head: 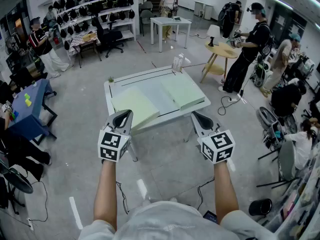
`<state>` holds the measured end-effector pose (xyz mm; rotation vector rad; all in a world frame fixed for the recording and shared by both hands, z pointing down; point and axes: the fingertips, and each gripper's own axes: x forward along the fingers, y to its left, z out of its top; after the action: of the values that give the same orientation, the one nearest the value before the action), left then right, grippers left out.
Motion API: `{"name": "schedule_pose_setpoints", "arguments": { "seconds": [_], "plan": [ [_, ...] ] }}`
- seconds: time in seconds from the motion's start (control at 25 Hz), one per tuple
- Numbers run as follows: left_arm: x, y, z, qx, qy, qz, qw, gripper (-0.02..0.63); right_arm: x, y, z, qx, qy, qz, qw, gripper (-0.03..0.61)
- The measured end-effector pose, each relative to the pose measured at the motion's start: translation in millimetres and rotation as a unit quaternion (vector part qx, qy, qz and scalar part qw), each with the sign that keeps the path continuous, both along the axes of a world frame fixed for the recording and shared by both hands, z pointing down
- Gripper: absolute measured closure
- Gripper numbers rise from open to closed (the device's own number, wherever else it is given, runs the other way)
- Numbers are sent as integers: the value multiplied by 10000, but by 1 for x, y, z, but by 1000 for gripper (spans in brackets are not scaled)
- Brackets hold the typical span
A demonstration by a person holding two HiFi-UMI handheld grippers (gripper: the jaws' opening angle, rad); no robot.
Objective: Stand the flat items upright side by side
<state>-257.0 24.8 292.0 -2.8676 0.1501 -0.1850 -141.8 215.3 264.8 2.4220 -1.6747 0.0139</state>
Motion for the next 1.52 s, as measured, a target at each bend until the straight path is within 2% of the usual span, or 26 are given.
{"name": "schedule_pose_setpoints", "arguments": {
  "seconds": [0.16, 0.4, 0.64, 0.88, 1.0, 1.16, 1.24, 1.32, 1.52],
  "plan": [
    [8, -9, -20, 84, 117, -115, 9998, 592, 13, -7, -8, 58, 92, -59, 9999, 552],
    [12, 1, -12, -25, 104, -168, 9998, 592, 21, -1, -9, 269, -51, -390, 9989, 551],
    [13, 7, 1, -207, -4, -504, 9985, 591, 38, 13, 10, 223, -584, -769, 9951, 552],
    [11, 6, 14, -437, -19, -709, 9965, 591, 50, 7, 31, 90, -752, -977, 9923, 536],
    [16, -4, 21, -474, -66, -760, 9960, 591, 55, -7, 39, -73, -596, -1027, 9929, 492],
    [31, -25, 29, -576, -15, -742, 9956, 587, 70, -32, 41, 21, -644, -1100, 9918, 474],
    [41, -46, 32, -622, 62, -763, 9951, 547, 82, -53, 41, 12, -606, -1121, 9918, 418],
    [56, -71, 36, -664, 103, -761, 9948, 475, 96, -78, 41, -45, -559, -1143, 9919, 362],
    [95, -137, 43, -797, 104, -678, 9945, 453, 130, -145, 35, -13, -537, -1283, 9903, 350]
  ]
}}
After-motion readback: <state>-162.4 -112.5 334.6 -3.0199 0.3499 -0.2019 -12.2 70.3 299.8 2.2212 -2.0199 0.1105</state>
